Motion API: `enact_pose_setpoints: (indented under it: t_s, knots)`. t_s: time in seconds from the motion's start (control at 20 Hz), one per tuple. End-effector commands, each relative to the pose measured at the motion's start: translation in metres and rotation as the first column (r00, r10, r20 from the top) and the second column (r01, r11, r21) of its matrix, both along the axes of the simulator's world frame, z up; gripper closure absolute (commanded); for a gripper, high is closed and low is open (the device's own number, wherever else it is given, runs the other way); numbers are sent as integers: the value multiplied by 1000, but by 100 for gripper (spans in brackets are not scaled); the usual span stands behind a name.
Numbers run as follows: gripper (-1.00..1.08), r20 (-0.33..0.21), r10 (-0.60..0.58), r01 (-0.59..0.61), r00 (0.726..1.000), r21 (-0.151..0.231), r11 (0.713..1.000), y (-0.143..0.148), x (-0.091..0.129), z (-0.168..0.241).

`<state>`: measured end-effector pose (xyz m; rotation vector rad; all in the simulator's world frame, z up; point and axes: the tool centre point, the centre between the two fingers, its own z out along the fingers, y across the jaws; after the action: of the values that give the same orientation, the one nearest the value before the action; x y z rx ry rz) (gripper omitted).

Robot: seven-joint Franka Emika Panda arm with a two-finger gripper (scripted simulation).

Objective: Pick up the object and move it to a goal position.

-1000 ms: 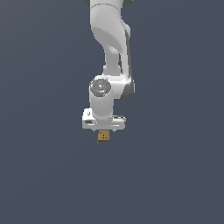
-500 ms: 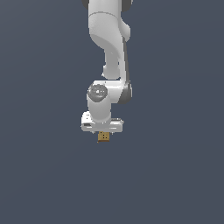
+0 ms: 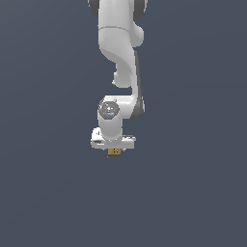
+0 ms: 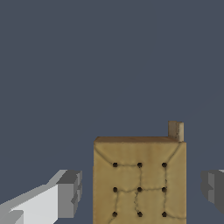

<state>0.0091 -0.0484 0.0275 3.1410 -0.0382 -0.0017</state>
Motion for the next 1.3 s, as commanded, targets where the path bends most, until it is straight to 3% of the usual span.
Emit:
enact_pose_setpoints:
  t_s: [0.0, 0.25, 0.3, 0.9, 1.25]
  knots:
    - [-92, 0, 0, 0, 1000, 0, 1000, 0, 0, -11]
    - [-92, 1, 0, 0, 1000, 0, 1000, 0, 1, -17]
    - [108, 1, 0, 0, 1000, 0, 1000, 0, 1, -17]
    - [108, 2, 0, 0, 1000, 0, 1000, 0, 2, -15]
    - [108, 2, 0, 0, 1000, 0, 1000, 9, 1, 7]
